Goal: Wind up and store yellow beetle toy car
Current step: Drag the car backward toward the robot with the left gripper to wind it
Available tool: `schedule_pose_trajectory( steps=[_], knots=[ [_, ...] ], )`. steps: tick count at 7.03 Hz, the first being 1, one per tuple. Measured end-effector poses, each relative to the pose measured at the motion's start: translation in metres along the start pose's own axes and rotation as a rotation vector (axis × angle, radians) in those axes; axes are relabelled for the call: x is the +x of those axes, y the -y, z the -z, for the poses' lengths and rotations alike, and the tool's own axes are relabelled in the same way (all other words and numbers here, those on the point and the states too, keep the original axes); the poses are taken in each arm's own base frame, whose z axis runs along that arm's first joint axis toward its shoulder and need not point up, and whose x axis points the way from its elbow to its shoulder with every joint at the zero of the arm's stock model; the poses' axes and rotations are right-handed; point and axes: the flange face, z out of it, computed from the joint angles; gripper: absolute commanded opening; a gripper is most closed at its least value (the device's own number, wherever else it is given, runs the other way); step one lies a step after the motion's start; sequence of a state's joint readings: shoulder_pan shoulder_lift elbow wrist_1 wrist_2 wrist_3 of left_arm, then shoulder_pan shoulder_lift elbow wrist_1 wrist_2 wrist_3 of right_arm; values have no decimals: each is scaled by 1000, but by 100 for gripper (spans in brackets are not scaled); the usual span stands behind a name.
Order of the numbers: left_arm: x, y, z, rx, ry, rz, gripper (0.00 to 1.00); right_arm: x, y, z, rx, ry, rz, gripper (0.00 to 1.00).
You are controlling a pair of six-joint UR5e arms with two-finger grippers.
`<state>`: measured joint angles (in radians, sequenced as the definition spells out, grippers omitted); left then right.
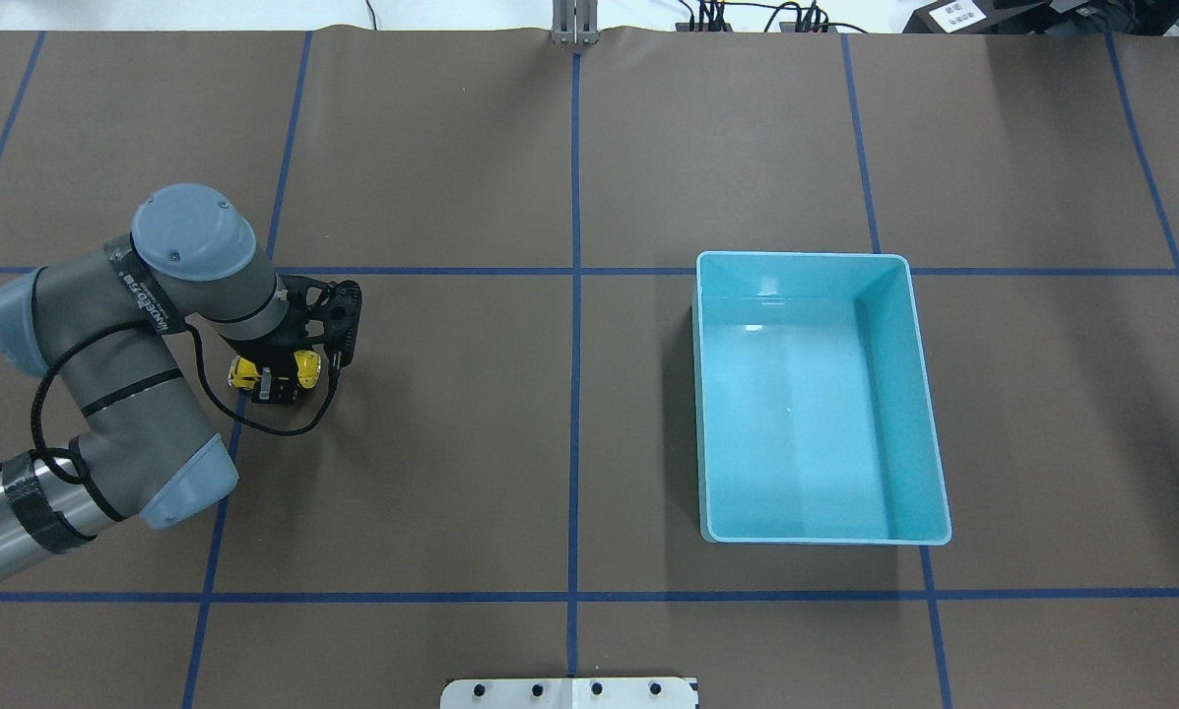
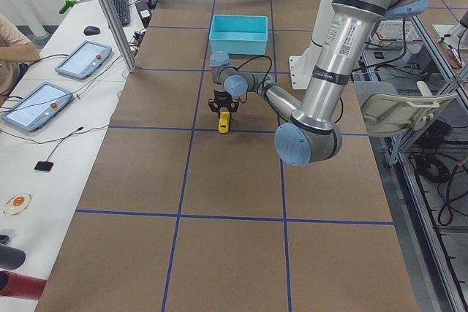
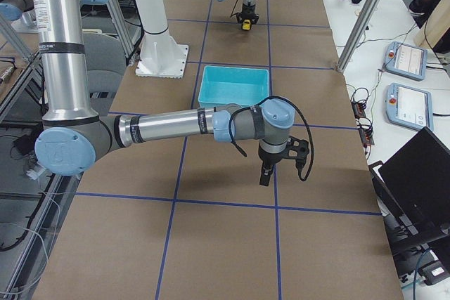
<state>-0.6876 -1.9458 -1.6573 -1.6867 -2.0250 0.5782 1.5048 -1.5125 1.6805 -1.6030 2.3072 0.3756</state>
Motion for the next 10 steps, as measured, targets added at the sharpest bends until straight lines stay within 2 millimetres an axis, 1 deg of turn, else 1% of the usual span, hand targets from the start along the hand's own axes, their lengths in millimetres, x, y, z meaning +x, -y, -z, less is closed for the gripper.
schedule_pose_trajectory(
  steps=[2, 3, 5, 8, 10],
  knots=[
    [3, -21, -7, 14, 0, 2, 0, 0, 0, 0, 0, 0, 0, 100],
    [3, -27, -7, 24, 0, 0, 0, 0, 0, 0, 0, 0, 0, 100],
    [0, -34, -4, 39, -6, -9, 0, 0, 0, 0, 0, 0, -1, 100],
    [3, -53, -8, 55, -1, -15, 0, 0, 0, 0, 0, 0, -1, 100],
    [5, -56, -9, 62, -3, -19, 0, 0, 0, 0, 0, 0, -1, 100]
  ],
)
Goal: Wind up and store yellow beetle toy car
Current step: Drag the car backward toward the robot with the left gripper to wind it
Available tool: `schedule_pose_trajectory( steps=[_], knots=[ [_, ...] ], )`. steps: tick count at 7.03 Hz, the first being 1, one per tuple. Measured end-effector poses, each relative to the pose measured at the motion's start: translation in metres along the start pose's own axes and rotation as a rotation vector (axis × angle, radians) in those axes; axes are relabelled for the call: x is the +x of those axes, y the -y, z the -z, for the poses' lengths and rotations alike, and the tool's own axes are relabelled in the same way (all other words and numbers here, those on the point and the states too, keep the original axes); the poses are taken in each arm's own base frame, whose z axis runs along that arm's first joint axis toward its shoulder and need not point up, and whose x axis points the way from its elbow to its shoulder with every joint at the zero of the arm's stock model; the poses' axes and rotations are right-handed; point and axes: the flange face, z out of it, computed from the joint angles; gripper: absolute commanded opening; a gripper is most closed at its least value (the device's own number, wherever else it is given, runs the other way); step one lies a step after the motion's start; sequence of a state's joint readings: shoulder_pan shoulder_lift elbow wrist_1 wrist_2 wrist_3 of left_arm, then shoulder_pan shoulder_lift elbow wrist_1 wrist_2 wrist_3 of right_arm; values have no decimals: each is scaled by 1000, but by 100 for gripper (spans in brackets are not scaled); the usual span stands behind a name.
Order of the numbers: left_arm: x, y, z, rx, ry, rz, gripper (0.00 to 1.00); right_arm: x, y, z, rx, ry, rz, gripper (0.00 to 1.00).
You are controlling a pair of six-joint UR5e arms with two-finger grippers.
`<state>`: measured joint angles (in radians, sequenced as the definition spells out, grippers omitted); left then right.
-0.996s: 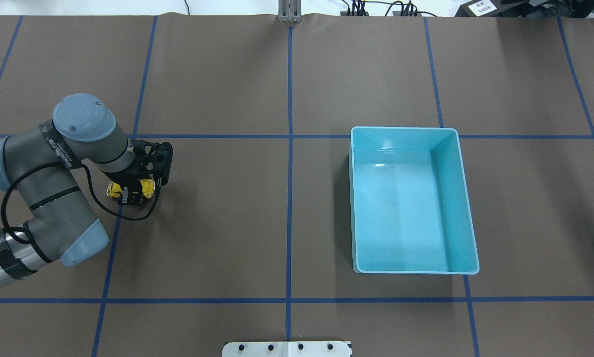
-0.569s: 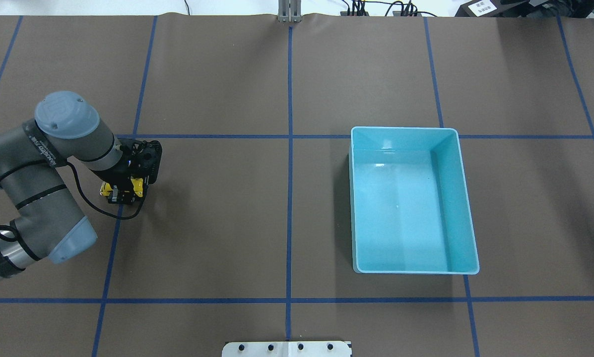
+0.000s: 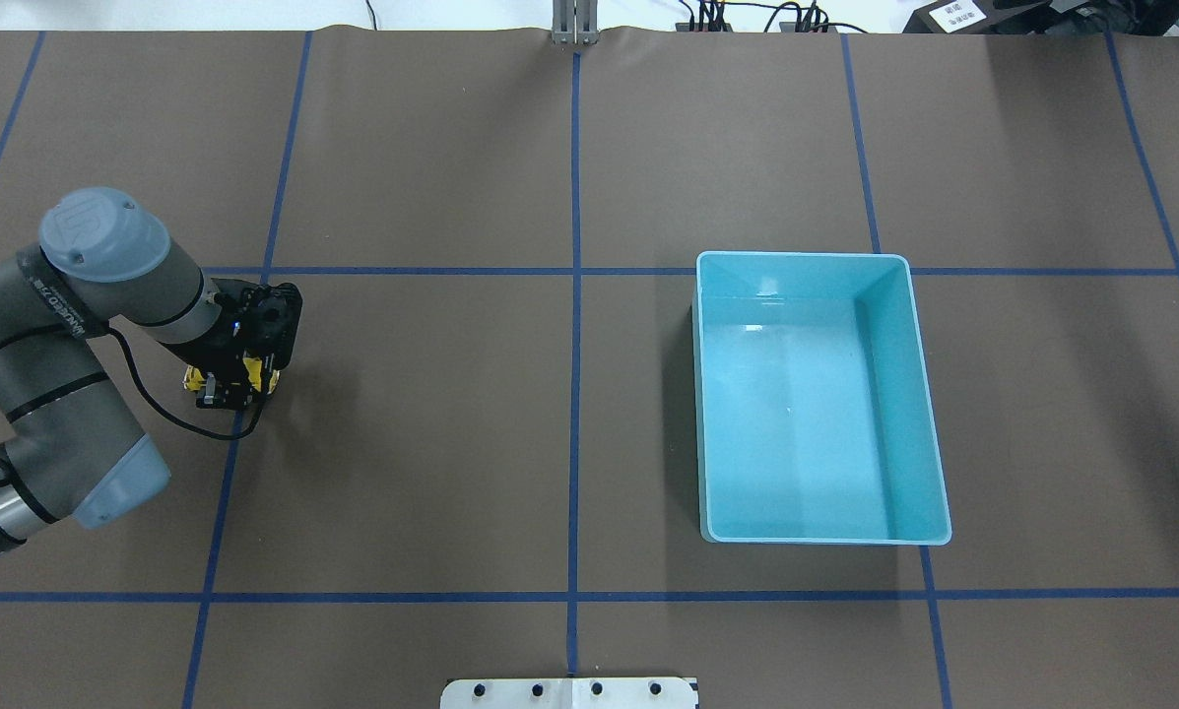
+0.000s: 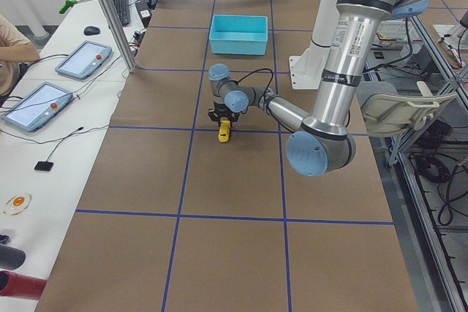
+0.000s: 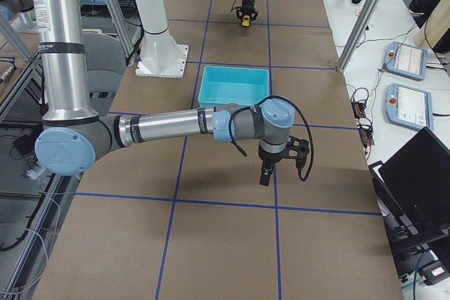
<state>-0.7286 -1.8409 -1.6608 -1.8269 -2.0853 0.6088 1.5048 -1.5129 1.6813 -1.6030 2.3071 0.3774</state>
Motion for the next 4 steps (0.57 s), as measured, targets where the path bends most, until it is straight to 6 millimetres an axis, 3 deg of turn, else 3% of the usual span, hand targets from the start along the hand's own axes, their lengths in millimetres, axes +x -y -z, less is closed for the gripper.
schedule_pose_trajectory(
  steps=[4],
  knots=[
    [6, -16, -4, 30, -1, -8, 0, 0, 0, 0, -1, 0, -1, 100]
  ],
)
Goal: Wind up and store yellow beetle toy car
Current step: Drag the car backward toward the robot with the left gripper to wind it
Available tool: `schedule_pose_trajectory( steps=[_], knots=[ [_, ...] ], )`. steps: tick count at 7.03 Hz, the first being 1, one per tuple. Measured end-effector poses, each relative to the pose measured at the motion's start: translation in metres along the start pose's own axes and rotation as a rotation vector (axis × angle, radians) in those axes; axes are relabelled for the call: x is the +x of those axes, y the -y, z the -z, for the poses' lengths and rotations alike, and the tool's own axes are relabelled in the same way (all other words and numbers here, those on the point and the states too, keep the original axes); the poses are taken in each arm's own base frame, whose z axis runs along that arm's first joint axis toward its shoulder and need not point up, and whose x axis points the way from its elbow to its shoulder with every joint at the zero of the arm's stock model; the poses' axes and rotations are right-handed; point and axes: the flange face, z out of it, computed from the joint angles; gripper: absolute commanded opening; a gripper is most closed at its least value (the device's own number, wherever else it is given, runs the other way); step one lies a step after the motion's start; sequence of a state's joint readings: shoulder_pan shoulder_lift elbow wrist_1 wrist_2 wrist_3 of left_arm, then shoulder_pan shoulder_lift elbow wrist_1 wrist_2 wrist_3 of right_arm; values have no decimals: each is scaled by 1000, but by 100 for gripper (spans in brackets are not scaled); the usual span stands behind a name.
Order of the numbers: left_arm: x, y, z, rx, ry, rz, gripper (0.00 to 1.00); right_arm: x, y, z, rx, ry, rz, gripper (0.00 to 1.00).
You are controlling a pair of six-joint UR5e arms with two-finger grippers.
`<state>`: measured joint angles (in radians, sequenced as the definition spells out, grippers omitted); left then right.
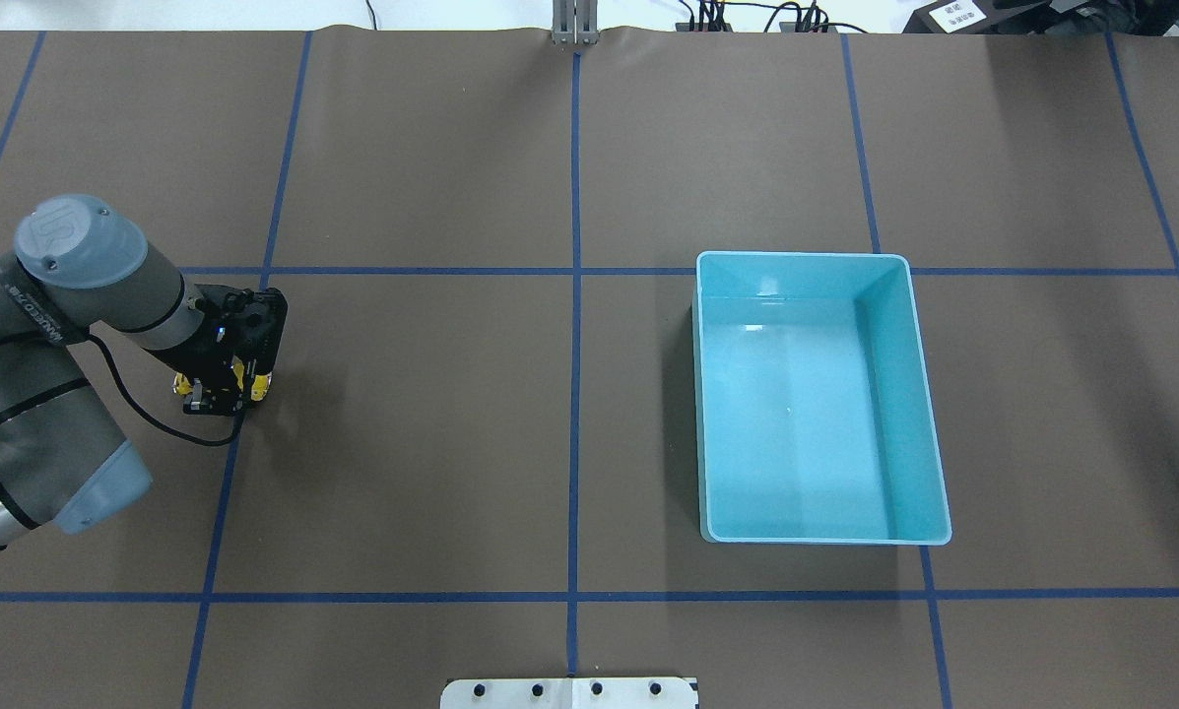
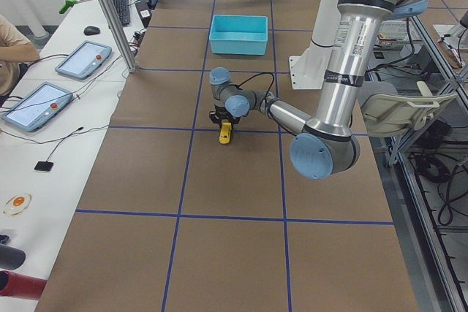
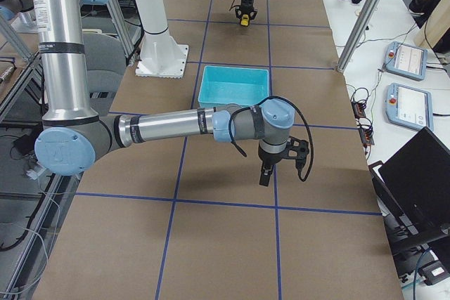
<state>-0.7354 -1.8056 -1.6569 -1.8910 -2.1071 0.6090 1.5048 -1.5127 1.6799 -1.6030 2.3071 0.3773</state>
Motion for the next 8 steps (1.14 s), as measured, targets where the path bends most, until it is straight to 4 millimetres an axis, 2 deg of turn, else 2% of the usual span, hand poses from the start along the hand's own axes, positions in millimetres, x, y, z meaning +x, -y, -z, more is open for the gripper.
schedule_pose_trajectory(
  steps=[8],
  knots=[
    [10, -27, -3, 39, -19, -1, 0, 1, 0, -1, -2, -1, -2, 100]
  ],
)
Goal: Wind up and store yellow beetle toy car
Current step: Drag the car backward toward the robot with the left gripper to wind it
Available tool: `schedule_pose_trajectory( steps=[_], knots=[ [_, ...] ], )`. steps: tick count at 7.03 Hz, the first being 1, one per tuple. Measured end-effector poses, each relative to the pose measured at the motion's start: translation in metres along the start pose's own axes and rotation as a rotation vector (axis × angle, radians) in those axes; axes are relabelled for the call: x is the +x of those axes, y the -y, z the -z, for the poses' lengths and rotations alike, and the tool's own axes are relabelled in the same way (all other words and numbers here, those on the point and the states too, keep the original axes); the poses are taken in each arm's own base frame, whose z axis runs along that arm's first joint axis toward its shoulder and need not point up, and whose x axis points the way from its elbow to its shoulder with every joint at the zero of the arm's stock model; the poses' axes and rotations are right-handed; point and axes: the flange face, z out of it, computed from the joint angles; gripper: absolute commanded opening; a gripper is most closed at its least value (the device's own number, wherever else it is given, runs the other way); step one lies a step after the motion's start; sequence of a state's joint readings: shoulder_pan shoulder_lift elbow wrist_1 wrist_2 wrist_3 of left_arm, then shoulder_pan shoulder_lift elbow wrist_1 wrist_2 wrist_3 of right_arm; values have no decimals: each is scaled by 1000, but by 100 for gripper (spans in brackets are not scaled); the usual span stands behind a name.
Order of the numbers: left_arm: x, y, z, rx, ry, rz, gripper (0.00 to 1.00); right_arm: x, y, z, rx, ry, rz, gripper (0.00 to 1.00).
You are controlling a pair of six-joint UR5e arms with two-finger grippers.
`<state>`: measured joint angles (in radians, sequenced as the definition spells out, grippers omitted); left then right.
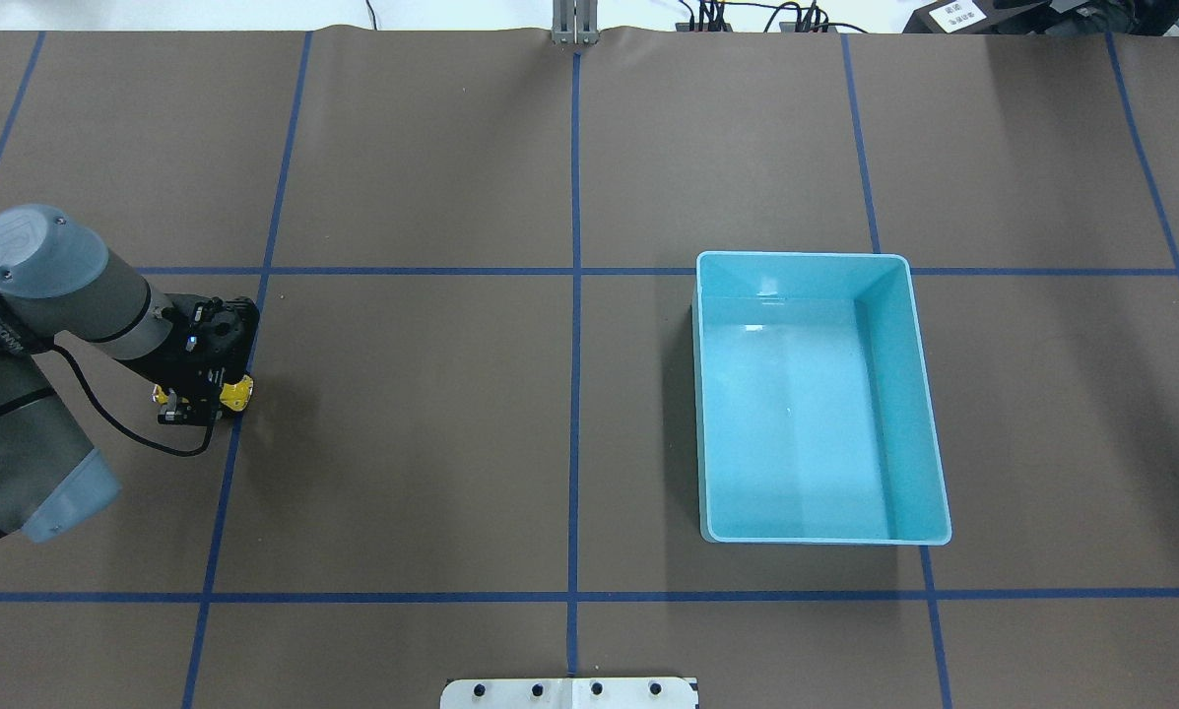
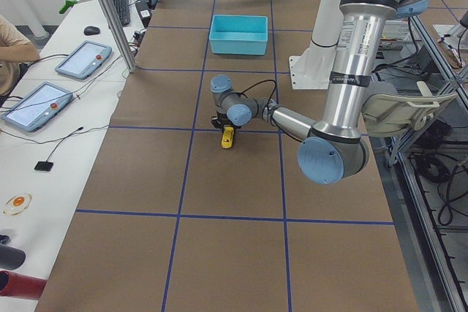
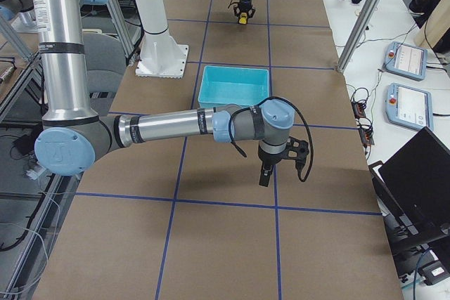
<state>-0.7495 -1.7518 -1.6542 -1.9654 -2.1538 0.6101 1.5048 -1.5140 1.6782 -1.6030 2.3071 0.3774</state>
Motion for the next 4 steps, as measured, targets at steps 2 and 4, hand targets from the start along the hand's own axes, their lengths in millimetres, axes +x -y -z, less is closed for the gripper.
schedule_pose_trajectory(
  steps=[2, 4],
  knots=[
    [1, -1, 1, 13, -1, -4, 0, 0, 0, 0, -1, 0, -1, 100],
    [0, -7, 4, 21, 9, -5, 0, 1, 0, -1, -1, 0, -1, 100]
  ],
)
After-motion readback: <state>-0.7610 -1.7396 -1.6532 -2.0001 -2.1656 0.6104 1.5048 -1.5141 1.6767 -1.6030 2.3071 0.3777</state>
